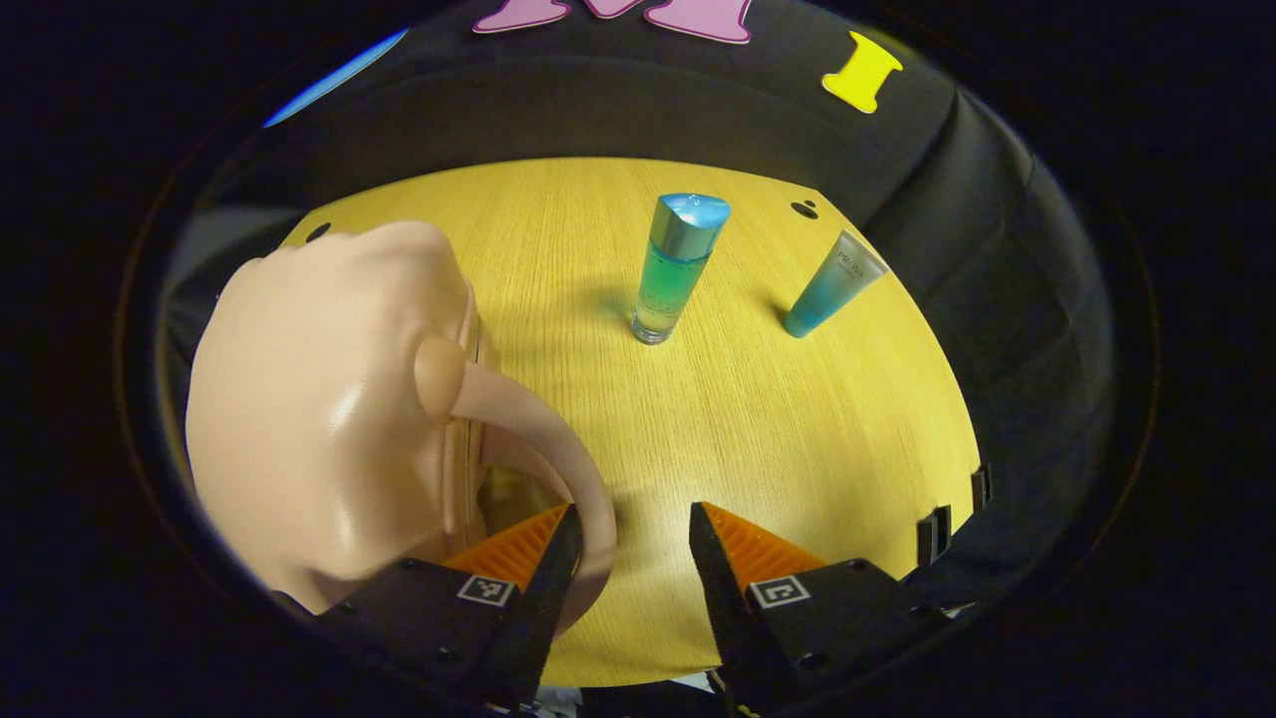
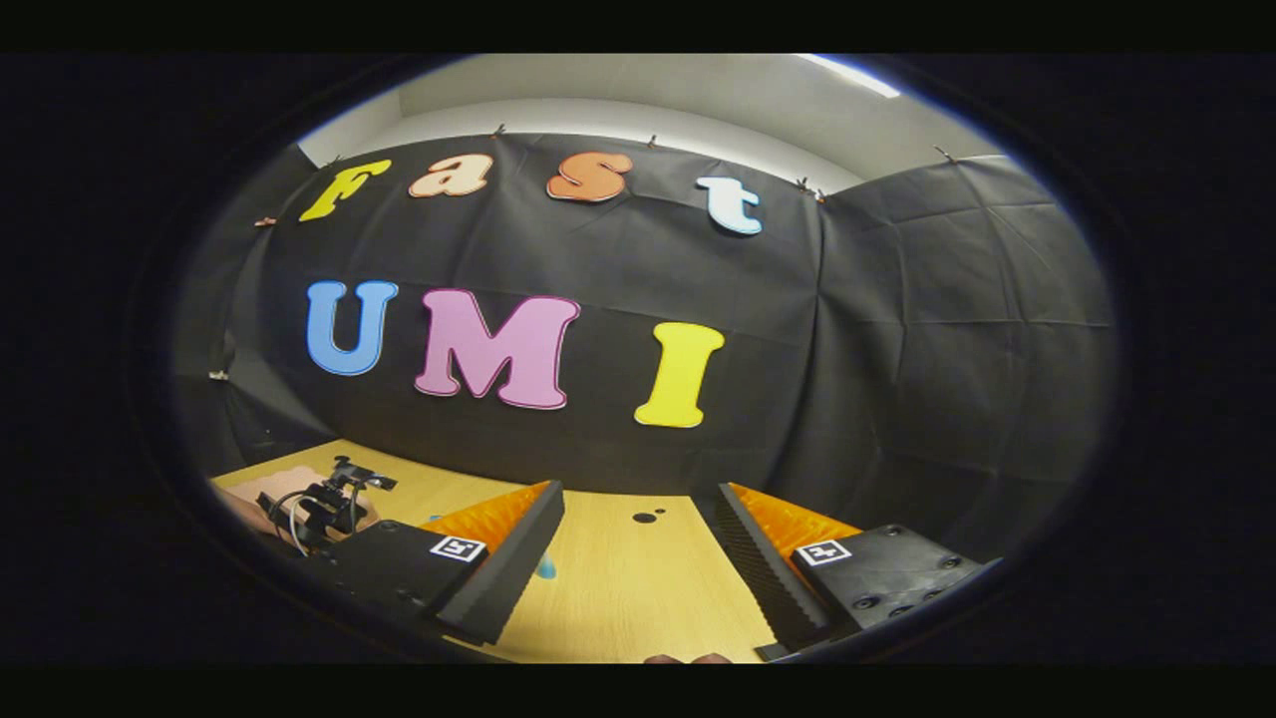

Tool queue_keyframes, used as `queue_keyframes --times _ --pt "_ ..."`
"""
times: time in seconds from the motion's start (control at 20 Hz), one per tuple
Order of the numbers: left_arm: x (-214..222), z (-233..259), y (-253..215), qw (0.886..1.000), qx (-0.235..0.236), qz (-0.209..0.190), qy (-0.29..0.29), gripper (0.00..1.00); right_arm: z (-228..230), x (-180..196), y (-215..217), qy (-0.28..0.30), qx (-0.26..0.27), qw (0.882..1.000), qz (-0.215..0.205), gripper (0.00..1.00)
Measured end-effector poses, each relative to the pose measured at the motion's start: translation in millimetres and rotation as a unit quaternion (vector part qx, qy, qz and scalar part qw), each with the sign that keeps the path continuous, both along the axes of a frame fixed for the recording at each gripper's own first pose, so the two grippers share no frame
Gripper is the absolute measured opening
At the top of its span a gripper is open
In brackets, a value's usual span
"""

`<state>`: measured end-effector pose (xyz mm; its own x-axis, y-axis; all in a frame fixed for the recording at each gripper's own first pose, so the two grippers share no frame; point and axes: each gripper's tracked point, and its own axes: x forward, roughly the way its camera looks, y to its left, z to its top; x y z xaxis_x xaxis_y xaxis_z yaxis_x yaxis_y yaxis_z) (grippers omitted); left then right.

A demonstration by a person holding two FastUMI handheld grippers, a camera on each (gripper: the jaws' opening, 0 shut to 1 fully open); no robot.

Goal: First open the suitcase, pack the skin care products into it, and then close the suitcase.

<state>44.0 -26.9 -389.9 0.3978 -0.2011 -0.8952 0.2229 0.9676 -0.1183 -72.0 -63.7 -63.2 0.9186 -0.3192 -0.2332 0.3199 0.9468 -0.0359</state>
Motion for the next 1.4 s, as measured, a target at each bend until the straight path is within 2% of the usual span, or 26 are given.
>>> queue_keyframes --times 0.1,0.2,0.25,0.5,0.7,0.75,0.8,1.15,1.4 --pt "3 -3 13 0.999 0.025 -0.023 -0.003 0.58 -2 0 0 0.004 0.0 1.0 -0.001 0.96" --pt "2 5 9 0.999 0.011 -0.043 0.001 0.17 -4 -1 1 0.006 0.003 1.0 -0.001 0.96" --pt "2 8 10 0.999 0.013 -0.049 0.006 0.12 -5 0 2 0.008 0.005 1.0 0.001 0.96" --pt "7 58 19 0.999 -0.009 -0.04 0.004 0.09 1 10 18 0.001 0.0 1.0 0.026 0.96" --pt "13 120 40 0.998 -0.036 -0.04 -0.032 0.09 -2 18 33 0.0 0.005 0.999 0.042 0.96" --pt "15 138 49 0.998 -0.041 -0.038 -0.041 0.13 -2 19 35 -0.001 0.006 0.999 0.046 0.96" --pt "17 155 61 0.997 -0.046 -0.034 -0.052 0.09 -1 23 39 -0.003 0.007 0.999 0.049 0.96" --pt "29 255 189 0.989 -0.013 0.034 -0.141 0.08 1 44 68 -0.011 0.016 0.997 0.073 0.97" --pt "45 281 312 0.975 0.062 0.092 -0.19 0.09 3 59 93 -0.014 0.02 0.995 0.092 0.97"
